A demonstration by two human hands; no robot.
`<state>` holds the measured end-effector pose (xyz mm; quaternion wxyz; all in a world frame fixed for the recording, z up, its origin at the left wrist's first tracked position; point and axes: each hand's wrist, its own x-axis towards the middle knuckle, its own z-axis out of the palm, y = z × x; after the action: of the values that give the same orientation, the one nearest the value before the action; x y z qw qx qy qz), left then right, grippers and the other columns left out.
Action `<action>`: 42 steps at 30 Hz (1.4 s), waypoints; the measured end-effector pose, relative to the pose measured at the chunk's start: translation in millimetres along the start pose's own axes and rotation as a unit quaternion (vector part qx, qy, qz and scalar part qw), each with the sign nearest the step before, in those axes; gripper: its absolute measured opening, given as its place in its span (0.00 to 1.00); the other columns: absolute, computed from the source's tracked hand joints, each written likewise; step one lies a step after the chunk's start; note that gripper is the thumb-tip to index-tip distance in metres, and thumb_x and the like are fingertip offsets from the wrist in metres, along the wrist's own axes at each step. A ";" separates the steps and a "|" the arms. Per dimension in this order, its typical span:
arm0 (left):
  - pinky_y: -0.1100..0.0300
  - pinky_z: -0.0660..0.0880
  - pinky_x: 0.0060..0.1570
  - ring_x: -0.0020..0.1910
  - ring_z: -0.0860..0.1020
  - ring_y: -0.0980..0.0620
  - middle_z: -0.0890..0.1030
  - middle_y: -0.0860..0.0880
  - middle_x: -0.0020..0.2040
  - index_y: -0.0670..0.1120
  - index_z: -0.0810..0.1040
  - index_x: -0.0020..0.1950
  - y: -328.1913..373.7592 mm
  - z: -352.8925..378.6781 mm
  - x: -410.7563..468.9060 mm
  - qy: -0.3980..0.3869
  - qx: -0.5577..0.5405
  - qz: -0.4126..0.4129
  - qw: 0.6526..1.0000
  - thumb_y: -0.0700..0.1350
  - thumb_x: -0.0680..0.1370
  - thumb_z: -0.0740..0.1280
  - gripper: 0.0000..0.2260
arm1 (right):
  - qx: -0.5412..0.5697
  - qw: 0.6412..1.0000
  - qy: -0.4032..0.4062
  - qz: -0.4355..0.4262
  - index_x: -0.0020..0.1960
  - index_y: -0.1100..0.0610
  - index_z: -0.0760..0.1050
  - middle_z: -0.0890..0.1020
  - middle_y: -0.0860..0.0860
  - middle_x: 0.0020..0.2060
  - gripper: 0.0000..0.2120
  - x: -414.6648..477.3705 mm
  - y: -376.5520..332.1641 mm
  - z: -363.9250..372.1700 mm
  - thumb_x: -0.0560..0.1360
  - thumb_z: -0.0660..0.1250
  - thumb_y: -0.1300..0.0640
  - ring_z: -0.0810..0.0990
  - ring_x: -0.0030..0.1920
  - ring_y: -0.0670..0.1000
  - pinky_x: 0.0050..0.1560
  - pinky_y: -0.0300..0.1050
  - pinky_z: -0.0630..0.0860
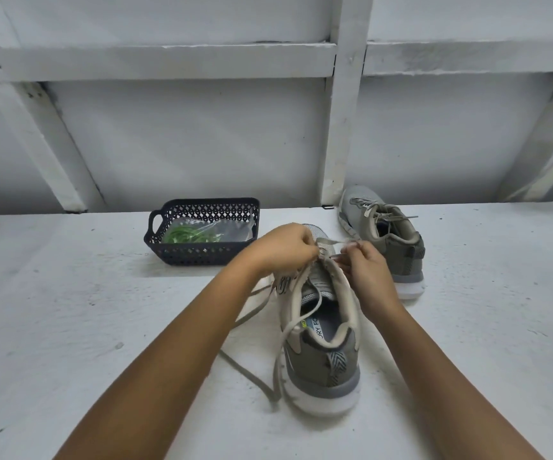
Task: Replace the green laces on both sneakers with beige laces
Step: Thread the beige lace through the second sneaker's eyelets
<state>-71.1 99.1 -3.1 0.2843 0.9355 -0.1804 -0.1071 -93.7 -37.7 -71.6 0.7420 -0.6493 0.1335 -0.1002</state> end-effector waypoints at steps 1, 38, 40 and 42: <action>0.64 0.67 0.33 0.36 0.72 0.54 0.77 0.49 0.37 0.43 0.78 0.40 -3.4 -5.4 -4.9 -0.008 -0.061 0.008 0.998 0.41 0.78 0.63 0.08 | -0.015 1.000 -0.001 0.000 0.43 0.60 0.71 0.79 0.55 0.35 0.09 0.0 -0.1 -0.2 0.80 0.55 0.63 0.78 0.34 0.48 0.32 0.32 0.75; 0.58 0.73 0.48 0.53 0.74 0.44 0.78 0.44 0.50 0.44 0.81 0.46 5.1 16.3 -10.1 0.049 0.109 -0.002 0.993 0.43 0.75 0.62 0.08 | -0.052 0.997 -0.058 -0.013 0.41 0.58 0.77 0.80 0.54 0.37 0.07 -3.0 4.3 -1.6 0.76 0.65 0.64 0.77 0.40 0.49 0.46 0.43 0.73; 0.66 0.69 0.33 0.38 0.77 0.54 0.79 0.53 0.33 0.48 0.79 0.34 2.8 10.0 -14.2 0.021 -0.005 -0.002 1.000 0.42 0.75 0.65 0.09 | -0.058 0.996 -0.062 -0.017 0.41 0.58 0.77 0.80 0.54 0.37 0.06 -1.3 4.6 -1.1 0.76 0.65 0.65 0.77 0.39 0.49 0.45 0.42 0.73; 0.72 0.64 0.26 0.25 0.71 0.63 0.74 0.57 0.23 0.49 0.77 0.32 2.3 2.3 -22.6 -0.013 -0.100 0.006 0.995 0.41 0.74 0.68 0.11 | -0.071 0.995 -0.066 -0.020 0.43 0.59 0.78 0.80 0.54 0.38 0.05 0.6 4.6 -1.6 0.76 0.65 0.65 0.78 0.40 0.49 0.45 0.41 0.74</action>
<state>-93.0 105.2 -1.4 0.3751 0.8996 -0.1781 -0.1351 -93.8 -38.8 -76.4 0.6988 -0.7083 0.0783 -0.0625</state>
